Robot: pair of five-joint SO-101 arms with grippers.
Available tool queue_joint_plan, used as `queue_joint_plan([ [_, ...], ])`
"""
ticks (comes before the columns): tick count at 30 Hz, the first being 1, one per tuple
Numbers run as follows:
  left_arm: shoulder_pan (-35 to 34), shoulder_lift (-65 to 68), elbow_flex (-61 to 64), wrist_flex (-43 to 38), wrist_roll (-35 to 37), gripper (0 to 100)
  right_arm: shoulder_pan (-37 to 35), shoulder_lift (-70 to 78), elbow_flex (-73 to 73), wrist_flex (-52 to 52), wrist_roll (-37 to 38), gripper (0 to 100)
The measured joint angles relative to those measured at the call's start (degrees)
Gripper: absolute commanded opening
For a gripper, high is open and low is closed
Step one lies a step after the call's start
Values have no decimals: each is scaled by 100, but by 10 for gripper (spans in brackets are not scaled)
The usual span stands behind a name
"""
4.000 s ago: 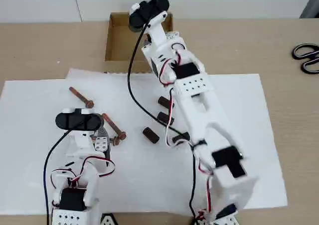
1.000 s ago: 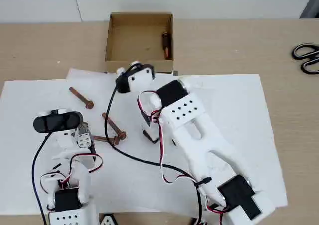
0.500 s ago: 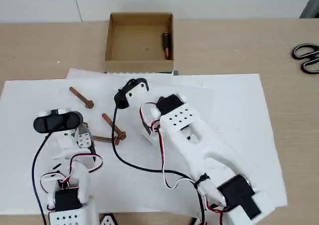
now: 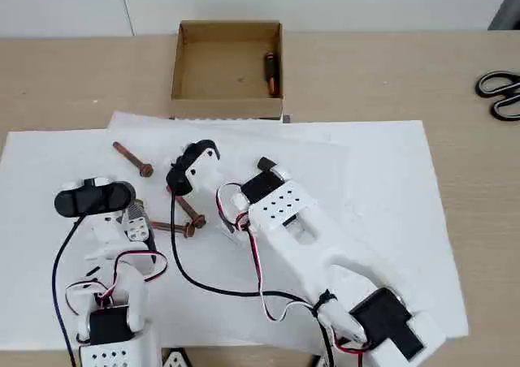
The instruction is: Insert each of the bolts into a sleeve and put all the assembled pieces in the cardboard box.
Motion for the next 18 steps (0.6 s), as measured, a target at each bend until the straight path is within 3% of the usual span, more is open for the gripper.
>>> queue_joint_plan([
  [18,0,0,0,0,0,7,167,941,-35,-404,325,136],
])
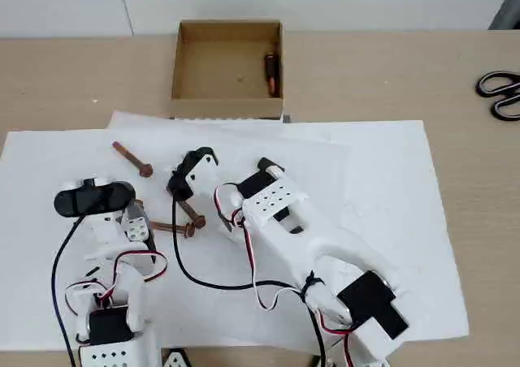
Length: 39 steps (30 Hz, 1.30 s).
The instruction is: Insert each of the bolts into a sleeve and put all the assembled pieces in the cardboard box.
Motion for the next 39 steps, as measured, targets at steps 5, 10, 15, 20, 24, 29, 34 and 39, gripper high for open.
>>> queue_joint_plan([
  [5,0,0,0,0,0,7,35,141,-97,0,70,57],
  [10,0,0,0,0,0,7,123,202,-149,0,70,3],
  [15,0,0,0,0,0,7,141,281,-519,360,70,3],
  [20,0,0,0,0,0,11,176,308,-1327,1134,-62,3],
  [24,0,0,0,0,0,11,158,308,-2242,2031,-167,3],
  [29,0,0,0,149,-563,10,396,308,-3358,3262,-202,3],
  [34,44,0,-202,422,-1327,11,958,308,-3859,3780,-202,3],
  [39,79,0,-1090,967,-1486,64,1574,-9,-3859,3868,-264,2],
])
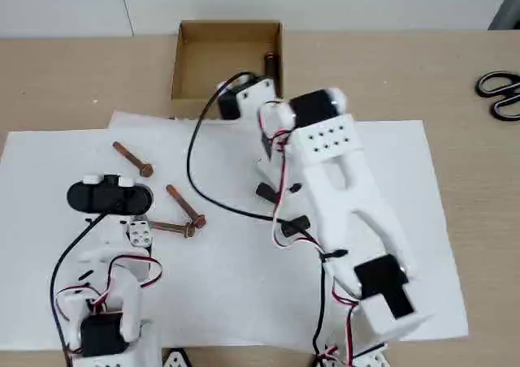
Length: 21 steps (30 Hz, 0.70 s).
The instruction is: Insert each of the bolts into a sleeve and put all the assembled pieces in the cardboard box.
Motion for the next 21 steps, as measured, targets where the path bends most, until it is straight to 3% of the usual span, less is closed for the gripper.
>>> queue_joint_plan([
  [6,0,0,-870,1152,-88,83,369,-897,721,9,-9,2],
  [12,0,220,-1547,1477,-404,83,835,-1521,1600,9,-9,3],
  [21,-352,3200,-3763,1521,-290,83,1670,-1899,2295,9,-18,3],
])
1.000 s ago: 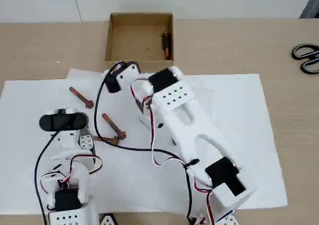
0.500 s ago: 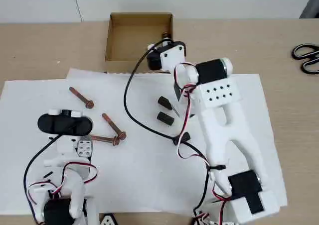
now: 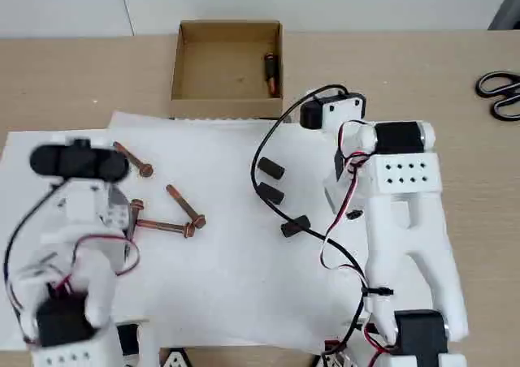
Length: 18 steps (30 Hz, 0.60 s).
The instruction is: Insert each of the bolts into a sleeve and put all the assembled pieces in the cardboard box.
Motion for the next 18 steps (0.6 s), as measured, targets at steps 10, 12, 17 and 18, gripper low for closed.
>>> queue_joint_plan([
  [10,0,3631,-2725,1512,0,83,53,-369,677,-9,-18,4],
  [12,0,4211,-3051,1846,0,83,62,-519,905,-18,-18,4],
  [17,0,5530,-3411,2382,-35,83,396,-888,1415,-220,-18,4],
  [18,0,5758,-3420,2426,-141,83,484,-941,1477,-229,-18,4],
])
